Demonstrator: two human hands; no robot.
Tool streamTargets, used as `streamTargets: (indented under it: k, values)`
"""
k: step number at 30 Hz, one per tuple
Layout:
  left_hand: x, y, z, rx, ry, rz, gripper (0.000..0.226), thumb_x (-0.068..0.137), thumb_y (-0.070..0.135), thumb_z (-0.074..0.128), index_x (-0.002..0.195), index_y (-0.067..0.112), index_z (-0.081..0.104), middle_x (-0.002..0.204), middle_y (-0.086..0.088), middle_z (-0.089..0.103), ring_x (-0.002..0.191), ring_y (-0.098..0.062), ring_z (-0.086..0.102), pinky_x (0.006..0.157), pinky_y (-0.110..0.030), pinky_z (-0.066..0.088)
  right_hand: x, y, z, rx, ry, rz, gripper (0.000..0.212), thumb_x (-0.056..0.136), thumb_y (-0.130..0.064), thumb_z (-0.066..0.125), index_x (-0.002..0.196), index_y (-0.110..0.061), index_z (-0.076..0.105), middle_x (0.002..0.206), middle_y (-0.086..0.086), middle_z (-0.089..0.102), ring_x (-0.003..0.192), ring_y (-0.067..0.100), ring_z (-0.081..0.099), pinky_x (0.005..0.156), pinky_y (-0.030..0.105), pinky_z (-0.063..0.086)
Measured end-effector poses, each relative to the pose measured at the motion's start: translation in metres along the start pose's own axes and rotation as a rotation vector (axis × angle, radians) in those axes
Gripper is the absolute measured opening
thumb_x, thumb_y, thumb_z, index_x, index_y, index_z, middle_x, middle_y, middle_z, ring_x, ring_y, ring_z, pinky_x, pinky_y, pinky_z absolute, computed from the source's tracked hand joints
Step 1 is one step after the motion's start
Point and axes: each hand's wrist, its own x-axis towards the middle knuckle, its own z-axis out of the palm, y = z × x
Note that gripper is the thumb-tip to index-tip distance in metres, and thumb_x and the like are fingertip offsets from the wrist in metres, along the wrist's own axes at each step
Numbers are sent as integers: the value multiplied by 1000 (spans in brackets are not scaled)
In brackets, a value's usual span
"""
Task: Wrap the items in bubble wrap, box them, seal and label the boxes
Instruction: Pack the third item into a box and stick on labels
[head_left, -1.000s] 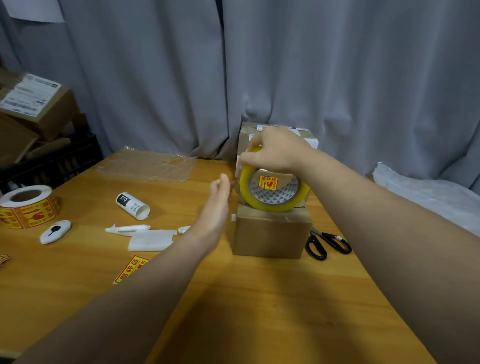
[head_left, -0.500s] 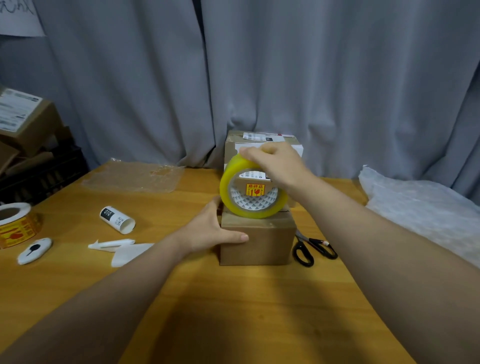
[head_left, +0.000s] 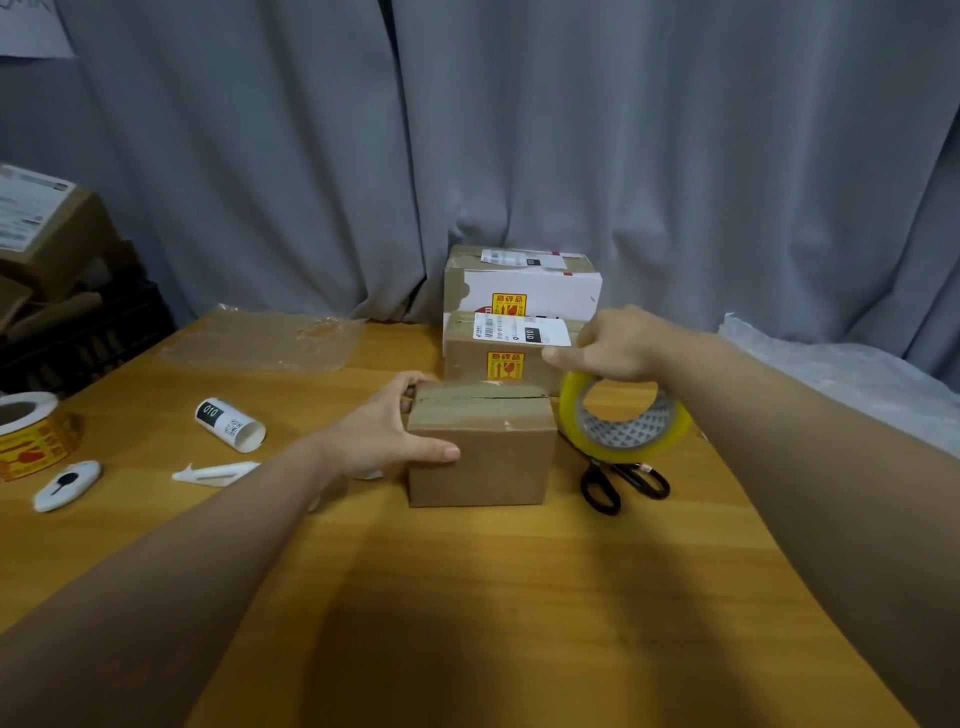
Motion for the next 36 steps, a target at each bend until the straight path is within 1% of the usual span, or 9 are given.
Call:
streamTargets:
  k: [5, 11, 13, 16, 19, 23, 29, 33, 36]
  values:
    - [2, -2, -1, 27, -1, 12, 87, 70, 35, 79, 137, 29, 24, 118, 11, 40, 113, -10, 42, 85, -18, 38, -6, 5, 20, 30, -81, -1, 68, 86, -70, 44, 127, -17, 57, 132, 6, 56, 117, 26, 51, 90, 33, 40]
    - [5, -3, -1, 13, -24, 34, 84, 73, 30, 78, 137, 25, 24, 109, 21, 41, 102, 1, 47, 72, -5, 42, -5, 6, 23, -45, -171, 24, 74, 80, -78, 41, 105, -14, 68, 118, 5, 61, 102, 21, 55, 84, 32, 43]
    - [2, -3, -2, 53, -43, 48, 91, 70, 39, 76, 141, 26, 21, 122, 14, 42, 117, -6, 45, 85, -10, 42, -5, 5, 24, -102, -168, 20, 75, 81, -78, 38, 105, -13, 67, 117, 6, 62, 101, 22, 55, 84, 32, 44]
    - [-5, 2, -3, 410, 61, 157, 100, 67, 61, 67, 148, 35, 14, 155, 7, 12, 143, -16, 11, 115, -37, 17, -6, 3, 25, -136, -139, 10, 72, 83, -76, 37, 102, -14, 66, 113, 6, 63, 95, 22, 54, 81, 32, 44]
    - [-6, 20, 11, 983, 174, 317, 92, 76, 73, 49, 150, 24, 21, 159, 1, 11, 146, -15, 3, 115, -34, -5, -8, 1, 26, -168, -134, 20, 68, 85, -75, 36, 98, -15, 64, 109, 6, 63, 91, 21, 52, 77, 32, 42]
    - [2, 52, 58, 1041, 165, 204, 93, 85, 70, 37, 150, 7, 15, 156, -13, 18, 144, -25, 19, 116, -36, 14, -10, -3, 26, -241, -106, 28, 67, 84, -76, 35, 93, -16, 63, 106, 5, 63, 91, 22, 52, 77, 33, 42]
    - [11, 53, 66, 974, 140, 252, 76, 90, 61, 38, 150, 19, 16, 158, -2, 16, 145, -23, 17, 116, -38, 20, -22, -18, 15, -359, 71, 35, 72, 82, -75, 42, 130, -22, 53, 111, 4, 58, 93, 22, 51, 71, 32, 42]
    - [15, 34, 29, 1017, 80, 346, 72, 86, 64, 38, 149, 34, 20, 156, 5, 22, 143, -22, 18, 116, -39, 14, -44, -26, 0, 27, -143, 56, 56, 87, -51, 55, 127, -13, 53, 114, 8, 59, 91, 26, 57, 70, 36, 48]
    - [17, 29, 11, 1076, 120, 284, 60, 86, 65, 36, 143, 52, 21, 145, 1, 28, 130, -24, 22, 103, -41, 20, -58, -20, -4, 621, -190, 85, 34, 90, -11, 56, 123, -6, 53, 69, 7, 47, 48, 14, 39, 42, 25, 32]
